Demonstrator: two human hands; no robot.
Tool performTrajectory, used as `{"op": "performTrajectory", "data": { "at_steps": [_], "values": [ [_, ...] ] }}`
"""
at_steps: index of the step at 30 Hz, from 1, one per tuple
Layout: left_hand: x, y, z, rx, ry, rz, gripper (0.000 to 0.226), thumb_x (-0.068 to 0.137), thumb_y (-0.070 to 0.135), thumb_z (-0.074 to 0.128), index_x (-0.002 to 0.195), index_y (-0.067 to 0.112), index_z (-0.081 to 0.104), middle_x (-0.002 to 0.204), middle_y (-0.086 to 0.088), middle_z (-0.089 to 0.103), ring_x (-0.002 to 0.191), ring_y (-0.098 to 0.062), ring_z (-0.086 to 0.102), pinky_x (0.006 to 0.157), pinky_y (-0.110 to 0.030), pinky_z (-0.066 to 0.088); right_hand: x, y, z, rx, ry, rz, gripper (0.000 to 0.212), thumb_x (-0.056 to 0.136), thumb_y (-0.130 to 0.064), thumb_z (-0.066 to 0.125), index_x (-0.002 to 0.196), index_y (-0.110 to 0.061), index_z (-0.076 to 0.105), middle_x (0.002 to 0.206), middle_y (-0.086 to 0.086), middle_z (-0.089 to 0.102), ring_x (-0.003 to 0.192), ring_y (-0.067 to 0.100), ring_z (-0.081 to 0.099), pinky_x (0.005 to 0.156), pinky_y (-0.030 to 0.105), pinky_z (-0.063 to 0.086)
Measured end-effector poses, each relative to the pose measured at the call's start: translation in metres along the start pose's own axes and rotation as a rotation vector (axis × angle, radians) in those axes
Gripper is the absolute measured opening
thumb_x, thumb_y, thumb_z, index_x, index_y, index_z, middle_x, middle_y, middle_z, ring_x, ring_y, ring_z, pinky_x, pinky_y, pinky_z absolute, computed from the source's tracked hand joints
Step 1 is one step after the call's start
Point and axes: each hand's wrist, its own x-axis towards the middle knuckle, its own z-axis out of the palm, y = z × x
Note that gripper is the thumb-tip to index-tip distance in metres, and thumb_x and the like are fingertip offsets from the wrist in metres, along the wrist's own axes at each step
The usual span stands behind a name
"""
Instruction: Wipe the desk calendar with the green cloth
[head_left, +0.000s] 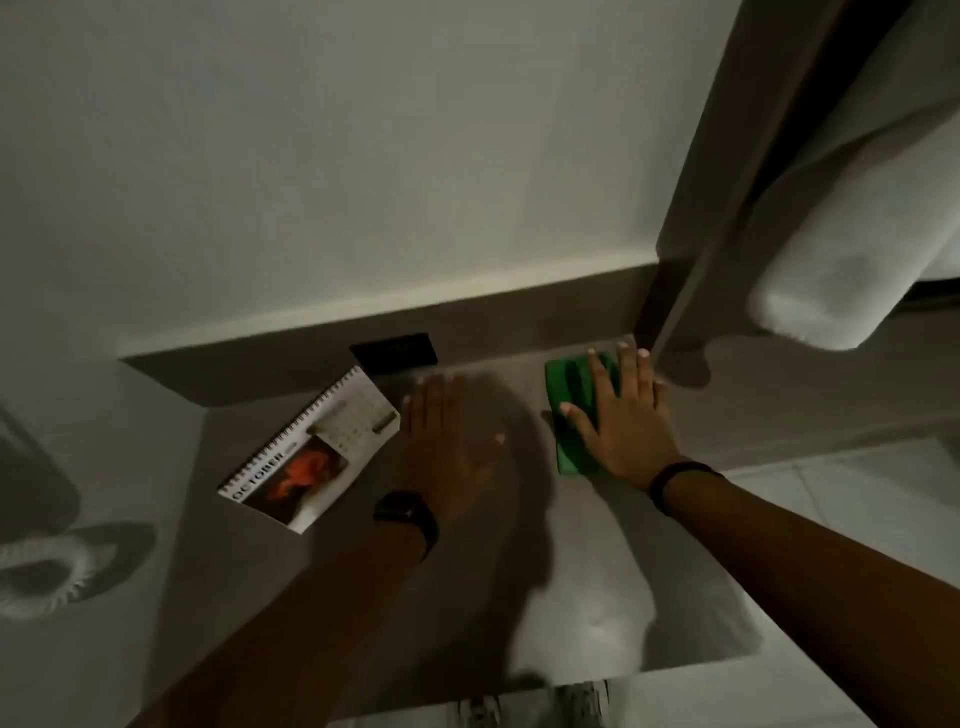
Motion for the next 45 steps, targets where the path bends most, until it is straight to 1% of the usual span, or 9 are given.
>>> {"op": "performTrajectory", "data": {
  "at_steps": [6, 10, 17, 22, 27, 31, 35, 41, 45],
  "values": [
    [-0.029, -0.010, 0.084, -0.016, -0.191, -0.076, 0.096, 0.094, 0.068, 0.054, 0.167, 0.015, 0.021, 0.173, -0.018, 0.026, 0.160, -0.040, 0.018, 0.130, -0.062, 0.014, 0.028, 0.010, 0.072, 0.052, -0.165, 0.054, 0.086, 0.099, -0.071, 0.032, 0.166, -0.026, 0.003, 0.174, 0.018, -0.001, 0.159, 0.044, -0.004, 0.125, 0.065, 0.010],
    [-0.039, -0.015, 0.109, 0.050, -0.174, -0.075, 0.086, 0.097, 0.068, 0.045, 0.166, 0.021, 0.026, 0.171, -0.017, 0.030, 0.160, -0.040, 0.021, 0.129, -0.060, 0.017, 0.038, 0.005, 0.100, 0.010, -0.086, 0.115, 0.085, 0.098, -0.073, 0.031, 0.166, -0.031, 0.003, 0.174, 0.017, 0.000, 0.159, 0.044, -0.003, 0.123, 0.066, 0.008],
    [-0.041, -0.023, 0.116, 0.059, -0.182, -0.051, 0.087, 0.099, 0.075, 0.034, 0.168, 0.024, 0.017, 0.175, -0.015, 0.021, 0.162, -0.036, 0.014, 0.131, -0.057, 0.012, 0.035, 0.001, 0.115, -0.007, 0.075, 0.114, 0.059, 0.108, -0.046, 0.029, 0.165, -0.031, 0.020, 0.174, 0.013, 0.013, 0.160, 0.041, 0.008, 0.126, 0.061, 0.015],
    [-0.061, -0.050, 0.074, 0.035, -0.204, 0.001, 0.094, 0.098, 0.073, 0.041, 0.170, 0.021, 0.008, 0.177, -0.014, 0.013, 0.163, -0.035, 0.005, 0.131, -0.057, 0.008, 0.007, -0.028, 0.118, 0.147, 0.098, 0.122, 0.055, 0.108, -0.030, 0.038, 0.162, -0.023, 0.031, 0.173, 0.012, 0.021, 0.160, 0.036, 0.014, 0.127, 0.057, 0.017],
    [-0.070, -0.110, -0.025, 0.195, -0.104, 0.087, 0.094, 0.097, 0.057, 0.060, 0.169, 0.018, 0.015, 0.176, -0.020, 0.015, 0.162, -0.041, 0.012, 0.129, -0.063, 0.018, -0.052, -0.108, 0.146, 0.635, 0.123, 0.131, 0.046, 0.109, -0.020, 0.044, 0.155, -0.021, 0.044, 0.171, 0.007, 0.026, 0.160, 0.030, 0.013, 0.129, 0.056, 0.012],
    [-0.063, -0.169, -0.095, 0.358, -0.108, 0.022, 0.100, 0.096, 0.054, 0.062, 0.169, 0.016, 0.006, 0.176, -0.019, 0.010, 0.163, -0.039, 0.005, 0.130, -0.062, 0.014, -0.067, -0.197, 0.156, 0.930, 0.173, 0.153, 0.049, 0.110, -0.024, 0.042, 0.158, -0.025, 0.040, 0.172, 0.000, 0.023, 0.161, 0.020, 0.011, 0.130, 0.052, 0.013],
    [-0.051, -0.200, -0.113, 0.452, -0.289, 0.029, 0.103, 0.100, 0.057, 0.059, 0.169, 0.011, -0.001, 0.177, -0.018, 0.005, 0.164, -0.035, 0.000, 0.132, -0.057, 0.011, -0.051, -0.277, 0.157, 1.157, 0.209, 0.114, 0.055, 0.110, -0.022, 0.042, 0.163, -0.024, 0.027, 0.174, 0.003, 0.015, 0.162, 0.024, 0.004, 0.130, 0.054, 0.010],
    [-0.050, -0.205, -0.102, 0.358, -0.298, 0.015, 0.093, 0.099, 0.042, 0.067, 0.166, 0.003, 0.016, 0.173, -0.021, 0.023, 0.161, -0.039, 0.017, 0.130, -0.057, 0.020, -0.040, -0.344, 0.190, 1.163, 0.168, -0.061, 0.064, 0.108, -0.026, 0.043, 0.163, -0.037, 0.010, 0.175, 0.004, -0.008, 0.161, 0.031, -0.010, 0.129, 0.056, 0.014],
    [-0.051, -0.208, -0.101, 0.403, -0.292, 0.074, 0.098, 0.093, 0.030, 0.076, 0.165, 0.000, 0.019, 0.171, -0.023, 0.026, 0.161, -0.040, 0.017, 0.130, -0.053, 0.019, -0.057, -0.354, 0.225, 0.980, 0.177, -0.193, 0.078, 0.104, -0.019, 0.044, 0.164, -0.043, 0.001, 0.174, -0.002, -0.019, 0.159, 0.024, -0.023, 0.128, 0.061, 0.011]
  ]
}}
